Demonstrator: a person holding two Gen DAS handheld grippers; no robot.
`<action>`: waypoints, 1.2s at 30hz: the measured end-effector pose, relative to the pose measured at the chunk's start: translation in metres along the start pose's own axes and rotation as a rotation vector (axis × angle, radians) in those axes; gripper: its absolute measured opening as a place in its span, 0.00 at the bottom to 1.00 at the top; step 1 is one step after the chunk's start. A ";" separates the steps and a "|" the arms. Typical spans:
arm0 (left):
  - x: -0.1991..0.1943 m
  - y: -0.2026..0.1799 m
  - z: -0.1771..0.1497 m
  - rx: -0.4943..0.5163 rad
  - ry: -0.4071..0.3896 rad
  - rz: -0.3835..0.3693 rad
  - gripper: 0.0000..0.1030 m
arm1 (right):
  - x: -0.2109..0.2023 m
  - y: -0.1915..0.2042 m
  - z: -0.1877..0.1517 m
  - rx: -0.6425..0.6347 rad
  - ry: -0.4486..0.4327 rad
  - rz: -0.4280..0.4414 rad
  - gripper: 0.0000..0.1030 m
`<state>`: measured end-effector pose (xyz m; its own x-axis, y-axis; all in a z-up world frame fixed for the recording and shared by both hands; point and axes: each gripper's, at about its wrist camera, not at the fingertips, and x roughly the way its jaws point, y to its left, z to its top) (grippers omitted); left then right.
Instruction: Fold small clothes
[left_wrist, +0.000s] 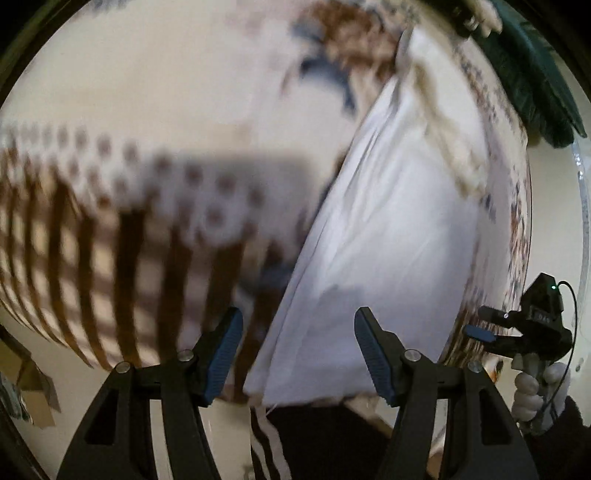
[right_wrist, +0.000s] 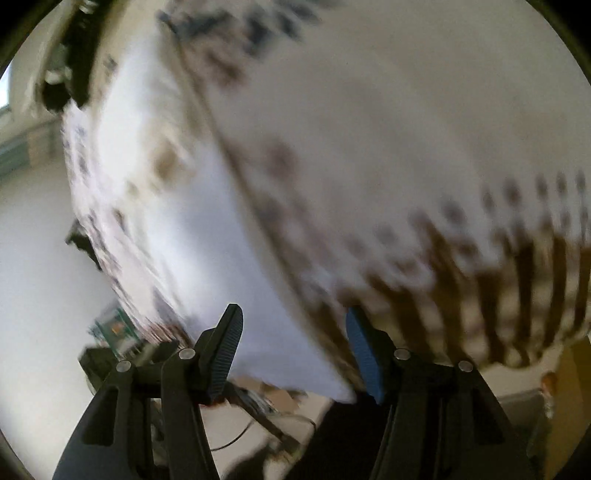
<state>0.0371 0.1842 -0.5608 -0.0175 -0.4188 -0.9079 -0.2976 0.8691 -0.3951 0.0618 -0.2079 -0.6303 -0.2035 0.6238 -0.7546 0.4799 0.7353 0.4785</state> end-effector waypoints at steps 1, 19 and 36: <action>0.007 0.003 -0.004 -0.001 0.018 0.001 0.59 | 0.006 -0.007 -0.006 -0.001 0.026 -0.005 0.59; 0.029 -0.013 -0.045 0.015 0.010 -0.046 0.09 | 0.072 -0.032 -0.049 -0.015 0.171 0.092 0.25; -0.083 -0.084 0.047 0.046 -0.270 -0.273 0.06 | -0.046 0.059 -0.019 -0.058 -0.061 0.339 0.06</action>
<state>0.1086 0.1583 -0.4583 0.3102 -0.5571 -0.7704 -0.2132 0.7489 -0.6274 0.0834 -0.1876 -0.5590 0.0116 0.8193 -0.5733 0.4615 0.5042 0.7299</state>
